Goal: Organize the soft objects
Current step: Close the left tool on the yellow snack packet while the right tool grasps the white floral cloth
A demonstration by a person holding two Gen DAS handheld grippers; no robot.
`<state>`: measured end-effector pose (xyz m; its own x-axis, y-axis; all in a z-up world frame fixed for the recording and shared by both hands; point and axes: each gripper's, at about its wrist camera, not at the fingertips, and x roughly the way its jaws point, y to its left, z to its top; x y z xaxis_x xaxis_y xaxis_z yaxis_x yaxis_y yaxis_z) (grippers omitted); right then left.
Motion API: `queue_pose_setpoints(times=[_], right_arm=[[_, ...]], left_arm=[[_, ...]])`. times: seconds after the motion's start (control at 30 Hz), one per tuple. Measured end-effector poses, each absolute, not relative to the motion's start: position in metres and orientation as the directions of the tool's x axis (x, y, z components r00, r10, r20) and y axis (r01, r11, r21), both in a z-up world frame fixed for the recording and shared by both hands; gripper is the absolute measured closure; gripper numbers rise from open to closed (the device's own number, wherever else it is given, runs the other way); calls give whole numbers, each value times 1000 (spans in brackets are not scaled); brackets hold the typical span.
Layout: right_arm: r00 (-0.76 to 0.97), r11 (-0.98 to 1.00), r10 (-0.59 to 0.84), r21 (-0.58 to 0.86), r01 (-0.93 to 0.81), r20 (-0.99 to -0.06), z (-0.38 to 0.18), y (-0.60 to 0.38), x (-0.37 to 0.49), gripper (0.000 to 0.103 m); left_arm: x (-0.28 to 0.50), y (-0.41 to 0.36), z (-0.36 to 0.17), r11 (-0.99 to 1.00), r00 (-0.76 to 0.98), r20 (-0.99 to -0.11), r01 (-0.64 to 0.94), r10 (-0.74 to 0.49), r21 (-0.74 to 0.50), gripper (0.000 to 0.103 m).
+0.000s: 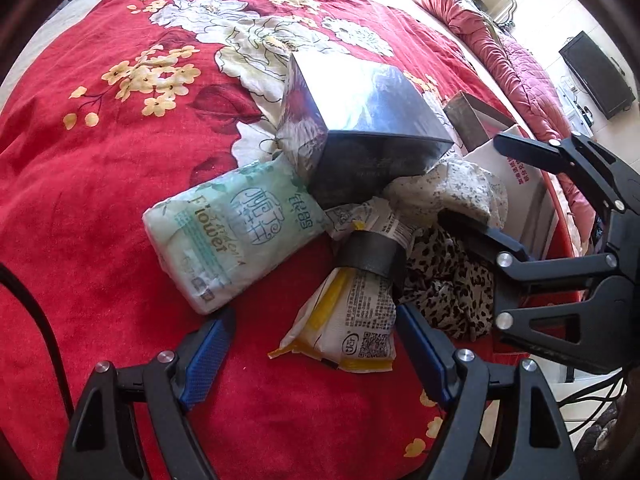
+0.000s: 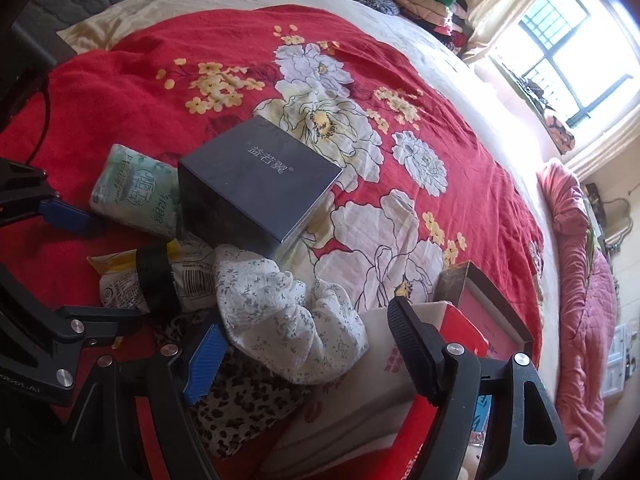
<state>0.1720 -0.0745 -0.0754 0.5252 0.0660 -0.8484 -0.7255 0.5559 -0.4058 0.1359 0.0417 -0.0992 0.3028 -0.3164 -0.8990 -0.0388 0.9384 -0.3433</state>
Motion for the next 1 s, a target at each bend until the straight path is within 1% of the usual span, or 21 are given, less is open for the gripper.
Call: queue_pose_setpoints(times=[0.03, 0.07, 0.1, 0.13, 0.17, 0.2, 0.23, 0.27, 0.3, 0.33, 0.37, 0.4, 0.43, 0.53, 0.6, 0.8, 1.0], right_arm=[[518, 546, 67, -403, -735, -853, -78, -73, 173, 32], [511, 542, 69, -398, -740, -857, -79, -72, 173, 45], [505, 543, 77, -389, -744, -860, -80, -72, 173, 51], [494, 549, 89, -371, -749, -865, -80, -72, 173, 62], [478, 561, 103, -346, -752, -873, -80, -74, 174, 67], [463, 577, 116, -319, -752, -879, -80, -76, 174, 71], [462, 597, 129, -303, -743, -877, -78, -79, 174, 78], [470, 615, 143, -294, -732, -871, -76, -83, 174, 81], [473, 635, 162, -276, -722, -866, -73, -87, 174, 82], [476, 655, 177, -258, -710, -861, -69, -91, 172, 85], [481, 680, 188, -240, -693, -856, -66, -95, 172, 88], [481, 702, 202, -217, -679, -853, -62, -100, 172, 88], [485, 721, 215, -196, -664, -848, -59, -104, 172, 89], [485, 759, 257, -136, -636, -836, -49, -116, 169, 90], [497, 775, 268, -122, -620, -826, -44, -120, 165, 90], [501, 806, 304, -61, -588, -810, -34, -130, 153, 90], [502, 829, 337, -2, -560, -797, -22, -141, 139, 90]], left_arm=[[137, 41, -100, 938, 301, -899, -39, -318, -345, 22], [139, 40, -100, 938, 301, -899, -37, -318, -345, 22], [140, 38, -101, 937, 303, -897, -33, -321, -347, 22], [142, 37, -101, 936, 302, -896, -29, -325, -350, 23], [144, 36, -102, 936, 304, -895, -30, -326, -351, 25], [146, 35, -102, 935, 306, -893, -28, -329, -354, 26], [146, 34, -103, 935, 307, -893, -25, -331, -355, 27], [147, 34, -103, 934, 309, -892, -25, -331, -356, 30], [148, 33, -103, 934, 311, -890, -21, -334, -358, 34], [148, 33, -103, 930, 314, -885, -14, -344, -367, 37], [148, 32, -103, 921, 313, -876, -11, -366, -389, 44], [149, 32, -104, 910, 309, -867, -13, -391, -415, 52], [149, 32, -106, 902, 309, -861, -18, -404, -430, 52], [150, 28, -106, 905, 313, -861, -14, -400, -425, 55], [150, 28, -105, 901, 319, -857, -18, -405, -433, 59], [142, 28, -96, 895, 334, -846, -13, -416, -445, 61], [128, 27, -79, 907, 359, -845, 13, -397, -421, 61]])
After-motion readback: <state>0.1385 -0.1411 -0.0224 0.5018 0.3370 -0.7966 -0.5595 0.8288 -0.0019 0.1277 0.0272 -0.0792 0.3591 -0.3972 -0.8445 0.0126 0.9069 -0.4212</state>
